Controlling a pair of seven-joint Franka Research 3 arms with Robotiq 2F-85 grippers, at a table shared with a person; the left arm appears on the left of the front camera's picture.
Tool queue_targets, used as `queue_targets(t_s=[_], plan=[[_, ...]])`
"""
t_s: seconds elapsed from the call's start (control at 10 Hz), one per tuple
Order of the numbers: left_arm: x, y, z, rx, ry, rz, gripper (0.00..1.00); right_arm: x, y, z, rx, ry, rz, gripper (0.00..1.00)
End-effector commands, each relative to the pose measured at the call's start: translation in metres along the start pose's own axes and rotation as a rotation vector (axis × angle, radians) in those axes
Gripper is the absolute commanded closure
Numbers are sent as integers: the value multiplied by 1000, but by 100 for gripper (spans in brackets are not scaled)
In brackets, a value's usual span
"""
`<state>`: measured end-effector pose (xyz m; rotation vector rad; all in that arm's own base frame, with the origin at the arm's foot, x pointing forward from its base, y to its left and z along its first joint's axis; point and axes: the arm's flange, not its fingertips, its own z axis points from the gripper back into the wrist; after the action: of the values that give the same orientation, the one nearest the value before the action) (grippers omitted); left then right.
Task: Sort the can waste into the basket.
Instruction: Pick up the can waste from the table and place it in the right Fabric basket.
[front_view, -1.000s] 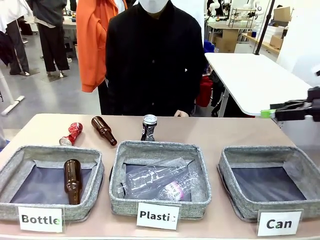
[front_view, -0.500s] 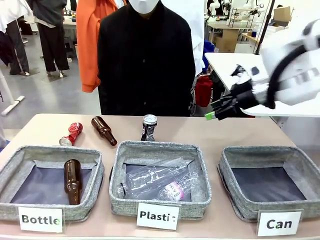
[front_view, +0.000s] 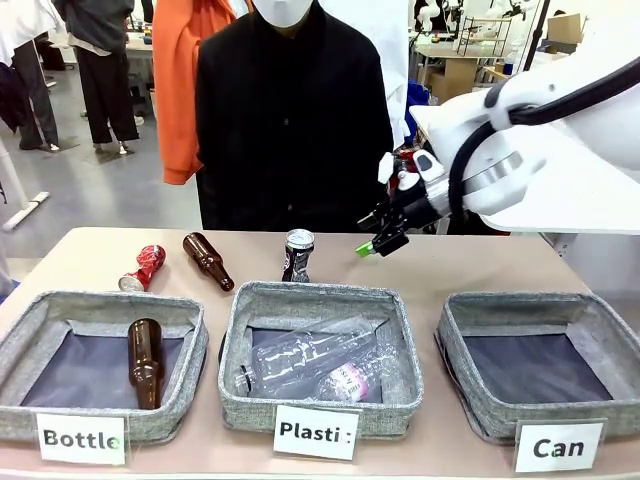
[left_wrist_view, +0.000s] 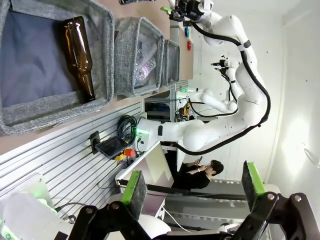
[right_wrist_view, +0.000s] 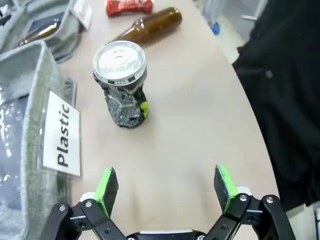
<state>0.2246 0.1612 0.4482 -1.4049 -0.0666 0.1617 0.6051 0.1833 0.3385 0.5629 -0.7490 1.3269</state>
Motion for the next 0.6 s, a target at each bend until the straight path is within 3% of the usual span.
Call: queue_targets(t_s=[0.0, 0.5], plan=[[0, -4, 0, -17, -3, -1, 0, -1, -10, -15, 14, 0, 59, 0], [0, -4, 0, -17, -3, -1, 0, 9, -5, -75, 186, -30, 126, 0]])
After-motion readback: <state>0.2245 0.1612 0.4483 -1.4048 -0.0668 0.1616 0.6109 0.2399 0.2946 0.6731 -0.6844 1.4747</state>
